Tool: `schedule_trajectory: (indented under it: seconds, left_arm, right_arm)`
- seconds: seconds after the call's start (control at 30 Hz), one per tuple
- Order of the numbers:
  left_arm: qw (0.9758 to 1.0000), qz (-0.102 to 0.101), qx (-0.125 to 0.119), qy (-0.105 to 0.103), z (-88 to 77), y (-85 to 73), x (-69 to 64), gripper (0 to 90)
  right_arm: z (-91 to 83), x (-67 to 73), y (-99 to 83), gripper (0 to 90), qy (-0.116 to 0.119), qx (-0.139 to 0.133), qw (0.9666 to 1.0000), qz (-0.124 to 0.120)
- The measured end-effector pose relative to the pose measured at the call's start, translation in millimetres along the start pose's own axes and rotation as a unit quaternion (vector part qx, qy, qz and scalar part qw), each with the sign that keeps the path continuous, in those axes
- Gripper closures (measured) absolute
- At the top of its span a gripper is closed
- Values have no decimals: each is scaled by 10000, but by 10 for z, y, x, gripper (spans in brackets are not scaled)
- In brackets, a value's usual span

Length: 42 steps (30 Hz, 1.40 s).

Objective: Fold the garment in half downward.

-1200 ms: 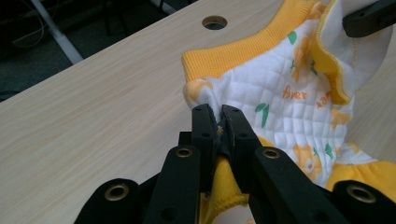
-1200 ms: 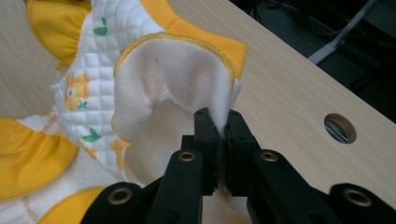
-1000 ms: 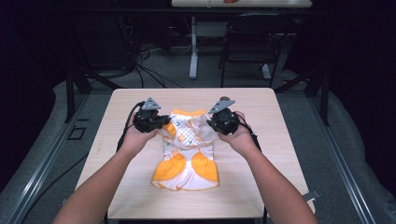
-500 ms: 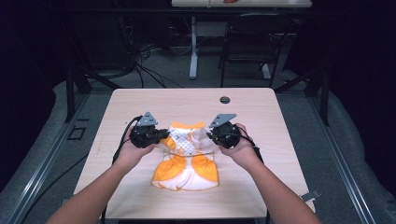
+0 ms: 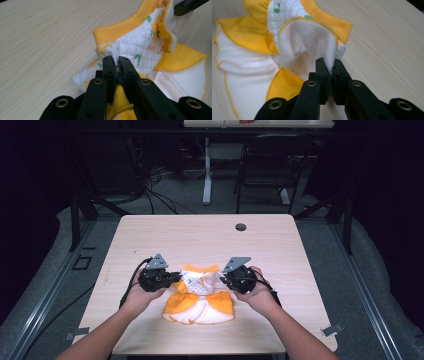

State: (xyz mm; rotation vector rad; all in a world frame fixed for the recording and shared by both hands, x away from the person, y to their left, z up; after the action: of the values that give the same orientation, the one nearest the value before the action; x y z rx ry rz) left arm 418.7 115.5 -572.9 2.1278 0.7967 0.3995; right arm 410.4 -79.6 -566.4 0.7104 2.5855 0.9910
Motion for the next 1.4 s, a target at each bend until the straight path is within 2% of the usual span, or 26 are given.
schedule_trajectory:
  seconds: [0.13, 0.2, 0.27, 0.47, 0.6, 0.7, 0.93, 1.07, 1.13, 1.17, 1.27, 1.4]
  left_arm:
    - [9999, 9, 57, -132, 5, -115, -68, 839]
    - [9998, 71, 98, -152, 6, -163, -100, 834]
    - [9997, 79, 137, -166, 7, -199, -124, 830]
    - [9996, 18, 156, -236, 8, -283, -201, 806]
    - [9996, -81, 112, -260, -38, -270, -207, 770]
    - [9995, -172, 50, -264, -96, -218, -189, 731]
    - [9992, -327, -74, -203, -237, -79, -132, 717]
    - [9992, -391, -21, -88, -269, -68, -86, 760]
    - [9991, -407, 57, -35, -251, -87, -74, 793]
    - [9990, -443, 90, -31, -233, -100, -82, 816]
    - [9985, -501, 165, -108, -178, -143, -141, 849]
    - [9982, -462, 266, -272, -150, -194, -252, 872]
  right_arm:
    - [19, 58, -103, 840, 97, -4, 9999, 80]
    - [35, 101, -142, 829, 181, -88, 9996, 177]
    - [31, 129, -177, 821, 237, -55, 9995, 185]
    - [37, 204, -262, 772, 365, -70, 9989, 275]
    - [-6, 224, -277, 726, 422, -77, 9984, 354]
    - [-71, 245, -244, 687, 474, -202, 9977, 438]
    - [-251, 272, -171, 647, 568, -360, 9966, 482]
    - [-351, 278, -131, 656, 609, -502, 9954, 535]
    - [-380, 269, -114, 697, 577, -523, 9955, 541]
    - [-375, 257, -105, 750, 546, -526, 9958, 517]
    - [-319, 234, -122, 826, 462, -444, 9966, 519]
    - [-157, 285, -177, 848, 502, -305, 9967, 564]
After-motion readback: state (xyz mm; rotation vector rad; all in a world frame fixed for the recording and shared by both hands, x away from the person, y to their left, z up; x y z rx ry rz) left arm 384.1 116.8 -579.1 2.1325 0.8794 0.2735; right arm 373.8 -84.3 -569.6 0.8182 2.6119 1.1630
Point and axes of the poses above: each handheld gripper's, and its own axes: z roughly forward along the jaws, y roughly out of its top, x roughly to its left, the point moved 9 cm from there along z, roughly forward along the jaws, and after that the axes turned 5 degrees about y, right-handed, at the moved point
